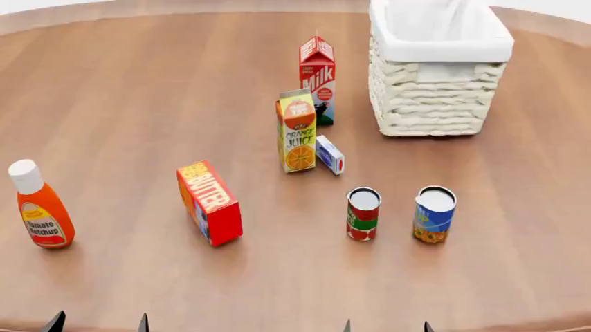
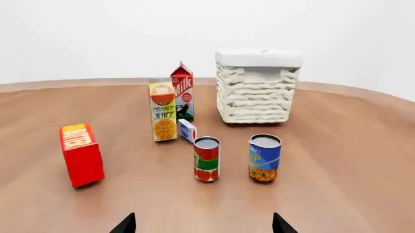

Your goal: Pick up the alphabet soup and the tomato sauce, and put them in the basket.

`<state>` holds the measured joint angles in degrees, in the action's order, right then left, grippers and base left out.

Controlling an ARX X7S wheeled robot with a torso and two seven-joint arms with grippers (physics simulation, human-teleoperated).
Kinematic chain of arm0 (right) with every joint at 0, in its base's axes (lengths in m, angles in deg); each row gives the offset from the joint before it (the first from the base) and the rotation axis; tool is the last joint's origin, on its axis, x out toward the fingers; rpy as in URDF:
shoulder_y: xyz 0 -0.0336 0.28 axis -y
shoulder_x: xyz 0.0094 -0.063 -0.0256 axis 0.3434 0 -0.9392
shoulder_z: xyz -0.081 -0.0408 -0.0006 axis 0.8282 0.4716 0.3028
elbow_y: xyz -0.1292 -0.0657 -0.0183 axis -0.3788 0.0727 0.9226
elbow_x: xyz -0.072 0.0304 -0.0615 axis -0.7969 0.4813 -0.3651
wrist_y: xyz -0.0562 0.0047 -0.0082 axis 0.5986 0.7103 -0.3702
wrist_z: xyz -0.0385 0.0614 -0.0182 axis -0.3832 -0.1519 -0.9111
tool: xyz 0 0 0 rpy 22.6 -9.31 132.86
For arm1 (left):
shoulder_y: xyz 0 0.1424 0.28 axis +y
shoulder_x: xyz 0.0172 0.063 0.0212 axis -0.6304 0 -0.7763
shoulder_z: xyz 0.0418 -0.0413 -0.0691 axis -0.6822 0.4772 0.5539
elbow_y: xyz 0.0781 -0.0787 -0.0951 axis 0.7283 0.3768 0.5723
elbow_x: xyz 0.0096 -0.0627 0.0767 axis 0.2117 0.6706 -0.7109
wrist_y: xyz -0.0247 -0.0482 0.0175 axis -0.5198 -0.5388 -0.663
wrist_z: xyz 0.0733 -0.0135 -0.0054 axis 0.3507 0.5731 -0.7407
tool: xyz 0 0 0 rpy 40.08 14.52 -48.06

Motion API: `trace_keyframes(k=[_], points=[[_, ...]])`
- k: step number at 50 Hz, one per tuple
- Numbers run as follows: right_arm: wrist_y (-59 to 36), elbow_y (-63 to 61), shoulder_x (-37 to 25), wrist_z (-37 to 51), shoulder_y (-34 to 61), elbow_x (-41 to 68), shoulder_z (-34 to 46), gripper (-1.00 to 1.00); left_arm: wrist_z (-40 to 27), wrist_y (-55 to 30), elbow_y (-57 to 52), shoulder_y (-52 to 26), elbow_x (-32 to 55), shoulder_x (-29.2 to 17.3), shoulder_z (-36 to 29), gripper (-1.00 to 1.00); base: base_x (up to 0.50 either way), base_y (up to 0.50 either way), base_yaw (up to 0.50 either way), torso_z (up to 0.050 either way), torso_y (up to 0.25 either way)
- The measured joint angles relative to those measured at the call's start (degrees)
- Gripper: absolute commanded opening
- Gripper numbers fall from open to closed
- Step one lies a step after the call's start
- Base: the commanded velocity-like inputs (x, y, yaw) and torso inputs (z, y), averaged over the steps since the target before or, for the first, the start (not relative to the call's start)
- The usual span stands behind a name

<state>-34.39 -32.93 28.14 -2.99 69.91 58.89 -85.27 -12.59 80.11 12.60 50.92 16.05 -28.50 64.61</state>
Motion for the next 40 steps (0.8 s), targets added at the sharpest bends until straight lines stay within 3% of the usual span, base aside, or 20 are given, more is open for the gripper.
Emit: trace_keyframes(k=[21,40], points=[[-2.02,-2.38,-2.56,4.26,-1.71,1.43,2.65,1.0,-2.83,-0.07,-2.67,1.55,0.95,-2.87,-3.21,1.0,0.0,0.0,0.0,0.0,0.0],[-11.48,-21.81,-5.56,7.88,-4.2,0.71,3.91,1.0,-5.11,-8.14,-24.92,5.5,-0.61,-6.39,-4.72,1.0,0.0,0.0,0.0,0.0,0.0]])
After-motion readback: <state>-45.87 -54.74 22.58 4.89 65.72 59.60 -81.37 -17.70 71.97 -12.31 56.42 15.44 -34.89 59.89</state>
